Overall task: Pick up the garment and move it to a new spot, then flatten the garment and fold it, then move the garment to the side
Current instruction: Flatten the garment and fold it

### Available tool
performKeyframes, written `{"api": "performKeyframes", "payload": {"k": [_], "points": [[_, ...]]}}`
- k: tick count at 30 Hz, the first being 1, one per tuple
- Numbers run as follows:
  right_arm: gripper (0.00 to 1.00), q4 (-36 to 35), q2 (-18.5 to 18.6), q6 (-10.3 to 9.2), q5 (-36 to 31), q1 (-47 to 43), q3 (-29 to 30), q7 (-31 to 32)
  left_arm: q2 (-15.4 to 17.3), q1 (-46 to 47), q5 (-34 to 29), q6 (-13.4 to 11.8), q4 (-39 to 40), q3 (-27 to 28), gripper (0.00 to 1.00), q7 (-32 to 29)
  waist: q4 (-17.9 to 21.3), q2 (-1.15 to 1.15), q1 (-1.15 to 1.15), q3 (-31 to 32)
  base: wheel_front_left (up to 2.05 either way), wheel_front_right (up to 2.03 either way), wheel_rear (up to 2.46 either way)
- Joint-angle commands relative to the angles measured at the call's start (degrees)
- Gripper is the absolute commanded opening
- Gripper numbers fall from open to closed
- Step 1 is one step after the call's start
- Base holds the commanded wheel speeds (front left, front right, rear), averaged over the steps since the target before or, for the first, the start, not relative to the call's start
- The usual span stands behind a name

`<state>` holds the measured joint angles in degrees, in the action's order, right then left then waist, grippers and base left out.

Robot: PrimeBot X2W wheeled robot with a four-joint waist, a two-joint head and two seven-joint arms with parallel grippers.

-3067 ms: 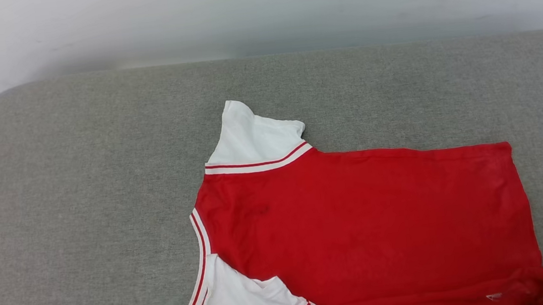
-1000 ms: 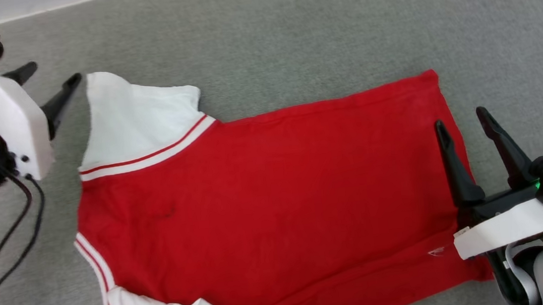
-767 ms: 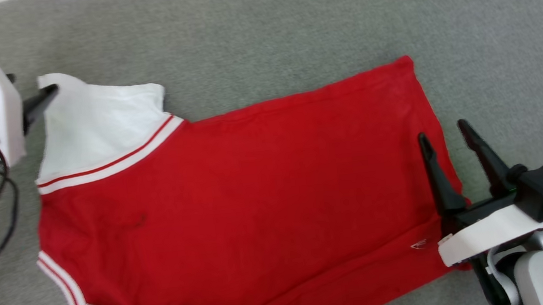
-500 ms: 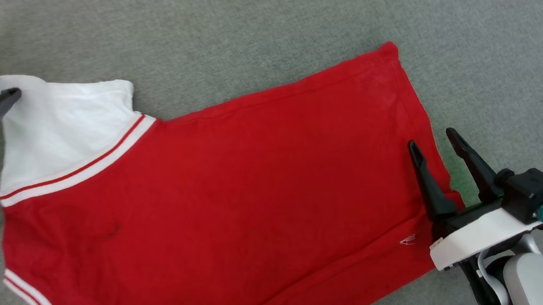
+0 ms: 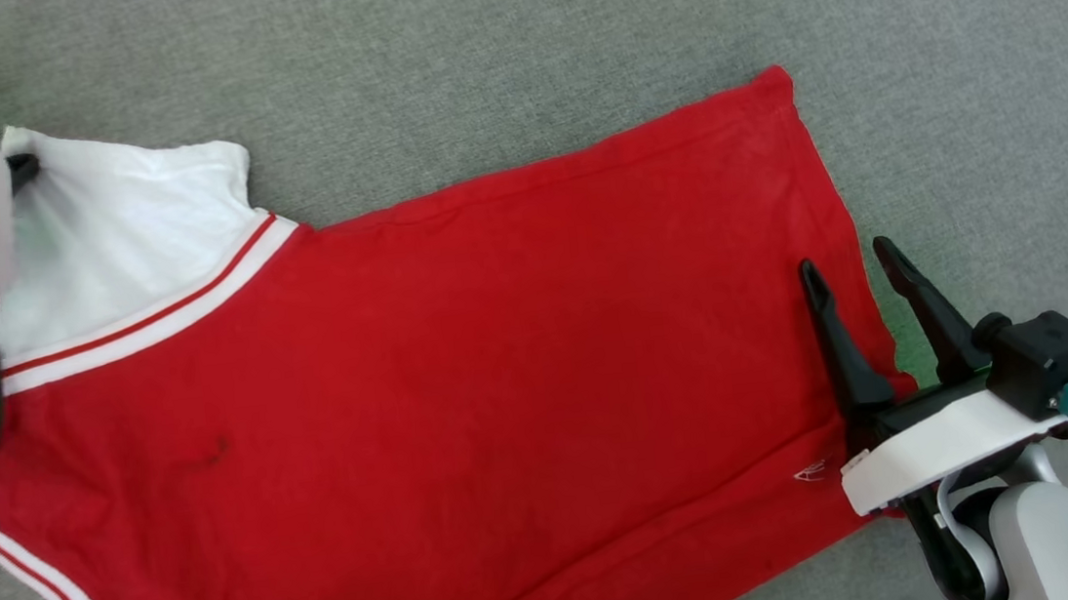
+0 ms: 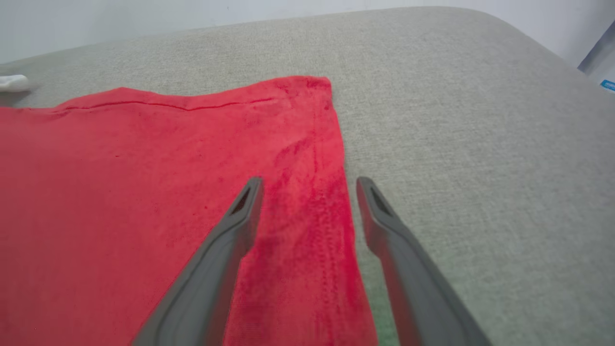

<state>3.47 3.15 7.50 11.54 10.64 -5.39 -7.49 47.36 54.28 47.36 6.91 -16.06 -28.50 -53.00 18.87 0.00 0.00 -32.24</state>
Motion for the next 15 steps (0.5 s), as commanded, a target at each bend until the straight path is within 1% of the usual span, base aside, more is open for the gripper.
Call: {"api": "performKeyframes", "payload": {"k": [1, 3, 4, 7, 9, 11, 12, 15], "points": [[1.0, -0.4, -0.2, -0.02, -0.3, 0.7, 0.1, 0.2, -0.7, -1.8, 0.0, 0.1, -0.8, -0.9, 0.0, 0.2, -0.4, 0.0, 0.0, 0.5, 0.0, 0.0, 0.0], [1.0, -0.7, 0.3, -0.02, -0.6, 0.6, 0.3, 0.9, -0.8, -1.4, -0.3, 0.3, -0.8, -0.7, 0.0, 2.9, -1.0, 0.0, 0.0, 1.4, 0.0, 0.0, 0.0], [1.0, -1.5, 1.5, -0.02, -0.9, 0.2, 0.8, 2.1, -1.5, -1.3, -0.3, 0.4, -0.5, -0.7, 0.0, 7.2, -2.2, 0.0, 0.0, 3.4, 0.0, 0.0, 0.0], [1.0, -2.8, 3.2, -0.02, -0.9, -0.5, 1.5, 4.3, -2.2, -1.9, -1.1, 0.5, 0.4, -1.7, 0.0, 11.7, -3.9, 0.0, 0.0, 5.8, 0.0, 0.0, 0.0], [1.0, -3.9, 5.0, -0.02, 0.0, -0.9, 1.1, 6.6, -2.9, -2.4, -1.0, 0.5, 1.8, -2.6, 0.0, 14.6, -5.3, 0.0, 0.0, 7.5, 0.0, 0.0, 0.0], [1.0, -5.1, 7.6, -0.02, 0.4, -0.9, 2.0, 9.9, -3.5, -2.7, -0.8, 0.6, 3.7, -4.0, 0.0, 17.4, -6.8, 0.0, 0.0, 9.0, 0.0, 0.0, 0.0], [1.0, -6.2, 10.9, -0.02, 0.7, -0.1, 4.1, 17.7, -3.6, -3.2, -0.9, 0.6, 7.6, -6.5, 0.0, 21.5, -9.0, 0.0, 0.0, 10.7, 0.0, 0.0, 0.0], [1.0, -6.9, 14.0, -0.02, 2.6, 2.1, 5.3, 27.2, -3.1, -4.1, -0.8, 0.6, 11.5, -9.7, 0.0, 25.5, -11.2, 0.0, 0.0, 11.7, 0.0, 0.0, 0.0]]}}
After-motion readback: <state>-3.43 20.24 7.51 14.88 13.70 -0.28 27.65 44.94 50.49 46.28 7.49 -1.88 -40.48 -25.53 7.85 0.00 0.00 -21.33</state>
